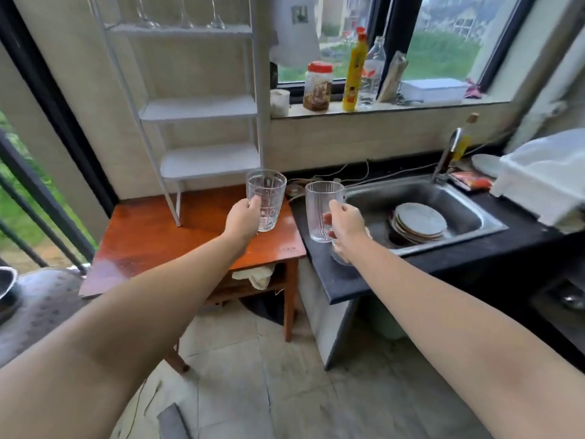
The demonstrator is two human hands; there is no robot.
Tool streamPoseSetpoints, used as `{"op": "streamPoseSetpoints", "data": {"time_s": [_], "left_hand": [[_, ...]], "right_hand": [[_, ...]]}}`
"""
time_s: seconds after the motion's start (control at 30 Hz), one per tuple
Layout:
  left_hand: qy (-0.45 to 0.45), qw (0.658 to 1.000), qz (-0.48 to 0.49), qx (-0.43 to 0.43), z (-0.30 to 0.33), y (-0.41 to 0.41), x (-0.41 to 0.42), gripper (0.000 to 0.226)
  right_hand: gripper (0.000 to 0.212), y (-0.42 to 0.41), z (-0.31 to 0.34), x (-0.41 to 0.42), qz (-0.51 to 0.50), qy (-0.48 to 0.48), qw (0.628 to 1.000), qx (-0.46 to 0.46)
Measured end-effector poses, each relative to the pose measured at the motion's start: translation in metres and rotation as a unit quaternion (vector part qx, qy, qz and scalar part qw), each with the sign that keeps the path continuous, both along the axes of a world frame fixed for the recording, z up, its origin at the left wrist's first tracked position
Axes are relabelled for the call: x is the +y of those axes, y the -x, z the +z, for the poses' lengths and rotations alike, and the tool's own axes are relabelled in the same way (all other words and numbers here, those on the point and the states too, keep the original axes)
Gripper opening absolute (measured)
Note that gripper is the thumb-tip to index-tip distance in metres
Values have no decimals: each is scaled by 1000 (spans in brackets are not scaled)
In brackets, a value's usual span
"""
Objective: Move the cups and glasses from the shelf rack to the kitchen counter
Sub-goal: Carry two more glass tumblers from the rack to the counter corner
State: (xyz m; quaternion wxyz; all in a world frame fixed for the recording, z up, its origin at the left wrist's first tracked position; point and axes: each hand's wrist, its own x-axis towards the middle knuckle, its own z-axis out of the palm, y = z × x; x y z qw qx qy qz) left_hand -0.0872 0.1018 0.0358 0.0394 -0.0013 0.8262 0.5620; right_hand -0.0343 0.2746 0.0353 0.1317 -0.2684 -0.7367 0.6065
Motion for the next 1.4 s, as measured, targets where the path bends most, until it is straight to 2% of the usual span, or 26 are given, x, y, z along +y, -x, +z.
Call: {"op": "streamPoseSetpoints", "data": {"time_s": [0.13,0.3,0.6,0.7,0.8,1.03,1.23,1.4], "left_hand": [[-8,999,-36,-23,-14,-21,67,49],[-5,992,-119,-39,-35,-62,155,42],[38,941,-317,-108,-72,-150,295,33],[47,909,-396,-122,-83,-189,335,39],[46,874,-465,-133,-88,-224,359,31],[97,772,-619,-112,-105,-314,413,35],[112,694,-701,-118,-109,-407,450,31],[100,648,-748,-104,-101,-493,488,34]], "right_hand": [[36,-50,-8,66,-40,-24,999,-18],[38,-128,-25,144,-107,-40,992,-51],[45,-271,-67,227,-290,-38,951,-104],[44,-320,-77,238,-377,-25,917,-125],[43,-367,-84,240,-445,-17,883,-145],[41,-465,-94,225,-582,32,795,-166],[41,-547,-92,221,-666,41,727,-160],[43,-622,-90,241,-707,37,691,-148]]}}
